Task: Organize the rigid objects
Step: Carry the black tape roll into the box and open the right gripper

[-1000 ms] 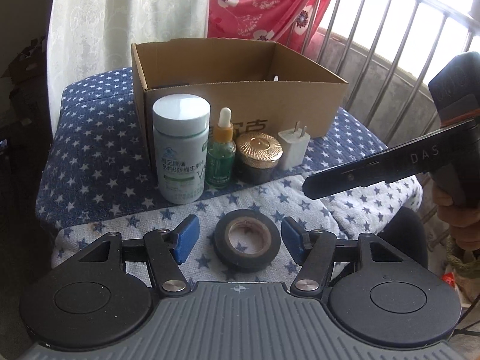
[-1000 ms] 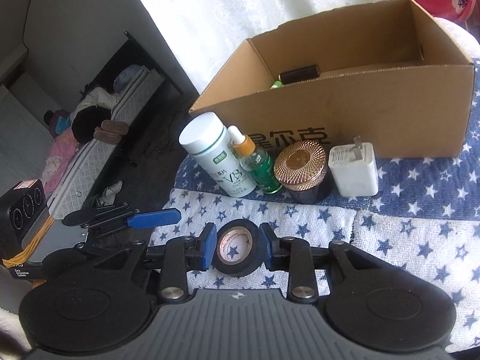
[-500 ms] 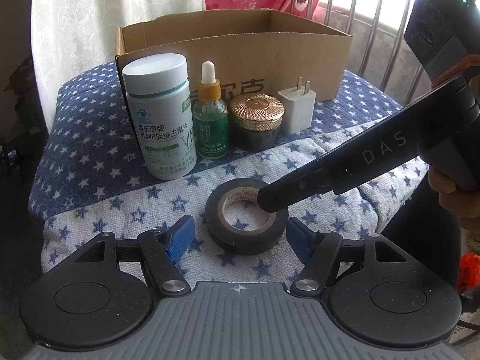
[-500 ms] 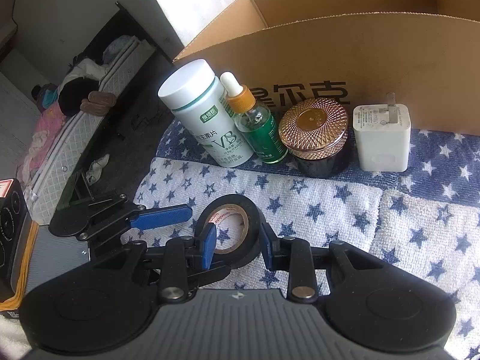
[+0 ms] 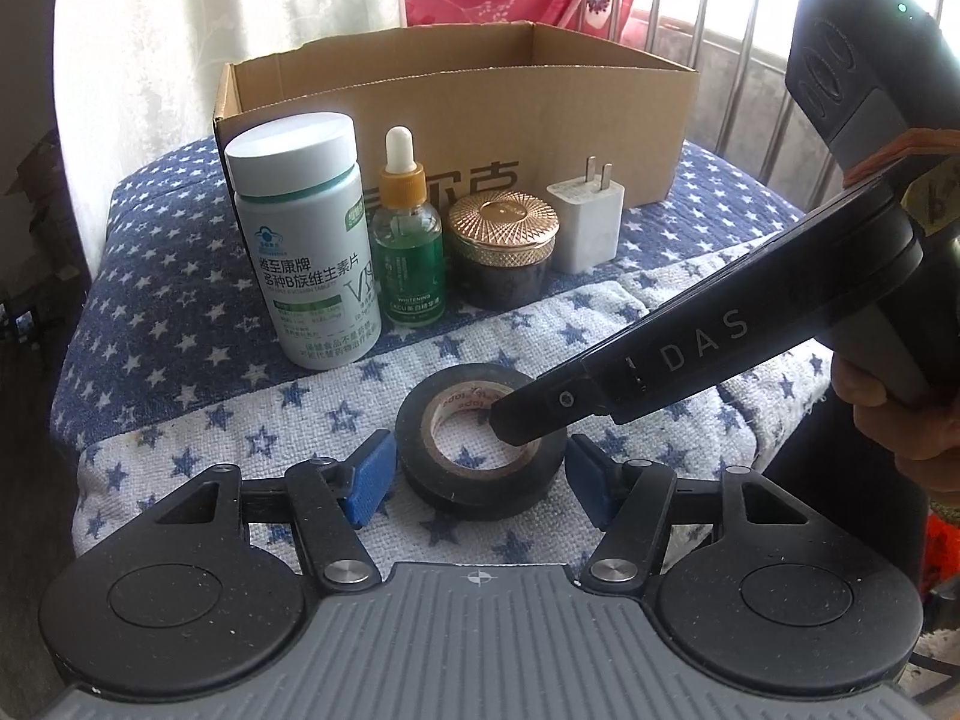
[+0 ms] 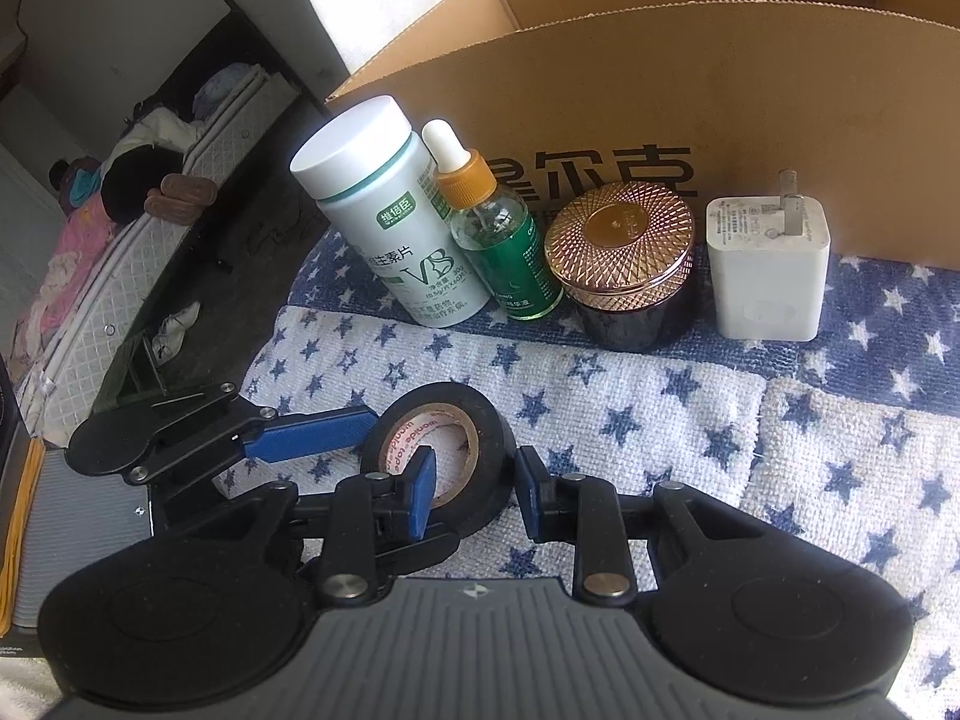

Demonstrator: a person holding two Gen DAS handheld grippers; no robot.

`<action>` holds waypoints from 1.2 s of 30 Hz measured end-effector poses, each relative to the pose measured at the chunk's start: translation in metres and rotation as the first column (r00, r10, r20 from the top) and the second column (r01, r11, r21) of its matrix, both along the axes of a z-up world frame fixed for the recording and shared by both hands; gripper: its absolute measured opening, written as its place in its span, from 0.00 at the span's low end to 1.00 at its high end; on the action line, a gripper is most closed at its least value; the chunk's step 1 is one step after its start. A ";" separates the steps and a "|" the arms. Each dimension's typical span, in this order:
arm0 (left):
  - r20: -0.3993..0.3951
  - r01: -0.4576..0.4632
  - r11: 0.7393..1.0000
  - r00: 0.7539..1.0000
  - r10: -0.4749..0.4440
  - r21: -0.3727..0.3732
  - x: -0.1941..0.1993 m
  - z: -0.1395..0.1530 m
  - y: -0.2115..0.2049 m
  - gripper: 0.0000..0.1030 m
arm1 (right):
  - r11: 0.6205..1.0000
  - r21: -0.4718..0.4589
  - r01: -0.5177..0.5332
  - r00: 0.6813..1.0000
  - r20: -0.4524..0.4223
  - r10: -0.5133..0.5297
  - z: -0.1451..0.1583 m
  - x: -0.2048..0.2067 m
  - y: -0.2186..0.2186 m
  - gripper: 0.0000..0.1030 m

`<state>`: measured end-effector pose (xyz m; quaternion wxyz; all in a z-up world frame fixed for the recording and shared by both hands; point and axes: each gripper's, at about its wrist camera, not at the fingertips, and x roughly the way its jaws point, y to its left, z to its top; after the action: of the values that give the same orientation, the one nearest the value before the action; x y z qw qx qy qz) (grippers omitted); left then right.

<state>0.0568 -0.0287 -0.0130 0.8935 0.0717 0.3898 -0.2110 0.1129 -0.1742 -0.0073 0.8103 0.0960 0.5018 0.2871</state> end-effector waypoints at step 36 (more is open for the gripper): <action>0.088 0.025 0.998 0.996 -0.029 0.050 0.151 0.126 -0.034 0.59 | 0.999 -0.001 0.034 0.988 0.152 -0.033 0.137 0.132 -0.015 0.24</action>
<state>0.2075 -0.0628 0.1128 0.9050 0.1081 0.3538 -0.2102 0.2454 -0.1894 0.1295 0.8511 0.0808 0.4374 0.2790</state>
